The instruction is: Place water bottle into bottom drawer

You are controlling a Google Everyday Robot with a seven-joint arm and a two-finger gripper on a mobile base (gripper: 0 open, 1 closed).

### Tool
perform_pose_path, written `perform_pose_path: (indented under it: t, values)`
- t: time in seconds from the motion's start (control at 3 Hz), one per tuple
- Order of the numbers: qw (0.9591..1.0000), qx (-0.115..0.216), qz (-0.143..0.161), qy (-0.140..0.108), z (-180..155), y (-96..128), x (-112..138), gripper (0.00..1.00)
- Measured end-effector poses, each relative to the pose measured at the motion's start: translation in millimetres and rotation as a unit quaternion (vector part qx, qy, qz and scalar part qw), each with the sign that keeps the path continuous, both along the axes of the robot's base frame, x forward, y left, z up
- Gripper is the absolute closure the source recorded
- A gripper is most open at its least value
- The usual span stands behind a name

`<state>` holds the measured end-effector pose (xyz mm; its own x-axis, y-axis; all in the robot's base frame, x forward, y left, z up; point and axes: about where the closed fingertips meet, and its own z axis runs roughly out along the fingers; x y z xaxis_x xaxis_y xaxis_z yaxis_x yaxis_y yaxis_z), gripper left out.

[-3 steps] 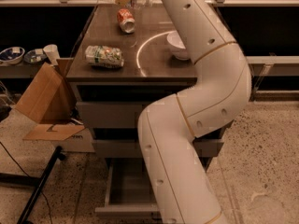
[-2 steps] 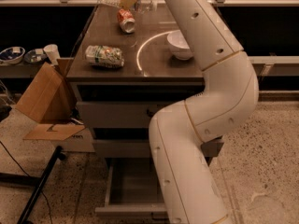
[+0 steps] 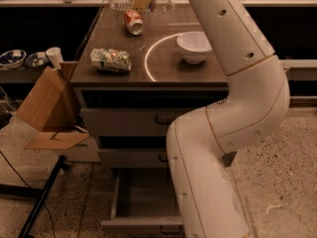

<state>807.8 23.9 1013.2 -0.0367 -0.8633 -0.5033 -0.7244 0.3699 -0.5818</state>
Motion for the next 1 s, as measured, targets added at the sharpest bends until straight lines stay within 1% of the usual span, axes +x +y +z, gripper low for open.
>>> perform_pose_path:
  t: [0.33,0.67,1.0]
  values:
    - [0.9997,-0.021,0.010,0.010,6.8,-8.1,-13.1,1.00]
    - [0.9992,-0.033,0.016,0.016,12.8,-16.8,-26.2,1.00]
    - [0.9988,-0.044,0.014,0.019,21.5,-29.6,-41.2,1.00]
